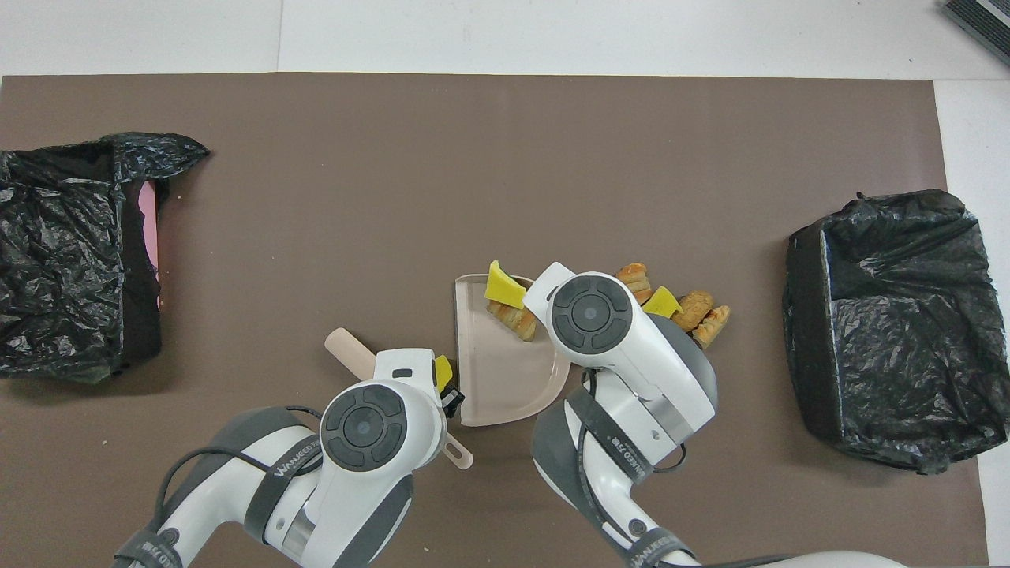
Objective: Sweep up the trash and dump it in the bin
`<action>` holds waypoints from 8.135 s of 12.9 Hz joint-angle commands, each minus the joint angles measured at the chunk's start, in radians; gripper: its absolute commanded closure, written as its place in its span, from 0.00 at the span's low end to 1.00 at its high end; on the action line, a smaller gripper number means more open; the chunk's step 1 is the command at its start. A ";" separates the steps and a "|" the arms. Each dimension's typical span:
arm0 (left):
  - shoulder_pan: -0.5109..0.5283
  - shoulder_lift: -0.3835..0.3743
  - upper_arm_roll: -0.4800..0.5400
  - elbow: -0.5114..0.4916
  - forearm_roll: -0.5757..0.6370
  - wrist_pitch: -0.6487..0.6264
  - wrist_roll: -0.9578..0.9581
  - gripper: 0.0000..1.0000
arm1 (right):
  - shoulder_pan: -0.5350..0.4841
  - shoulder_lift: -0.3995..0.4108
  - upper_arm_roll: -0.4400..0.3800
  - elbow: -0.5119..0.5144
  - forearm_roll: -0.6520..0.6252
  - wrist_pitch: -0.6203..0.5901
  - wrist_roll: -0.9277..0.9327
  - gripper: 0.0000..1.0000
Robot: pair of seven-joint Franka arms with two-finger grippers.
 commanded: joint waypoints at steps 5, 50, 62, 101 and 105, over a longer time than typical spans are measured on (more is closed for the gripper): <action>-0.018 0.057 -0.027 0.077 -0.017 0.082 0.053 1.00 | 0.003 -0.003 0.006 0.022 -0.035 -0.049 0.042 1.00; 0.094 -0.187 -0.144 0.121 -0.071 -0.398 0.845 1.00 | -0.565 -0.260 -0.012 0.192 0.132 -0.304 -0.220 1.00; 0.025 -0.190 -0.371 -0.107 -0.255 -0.108 0.664 0.75 | -0.869 -0.390 -0.117 -0.001 -0.225 -0.243 -0.790 1.00; 0.090 0.037 0.533 0.949 0.158 -0.830 1.412 0.00 | -0.687 -0.556 -0.094 -0.086 -0.551 -0.617 -0.415 1.00; 0.088 0.025 0.531 0.932 0.159 -0.830 1.412 0.00 | -0.693 -0.553 -0.095 0.008 -0.340 -0.620 -0.326 1.00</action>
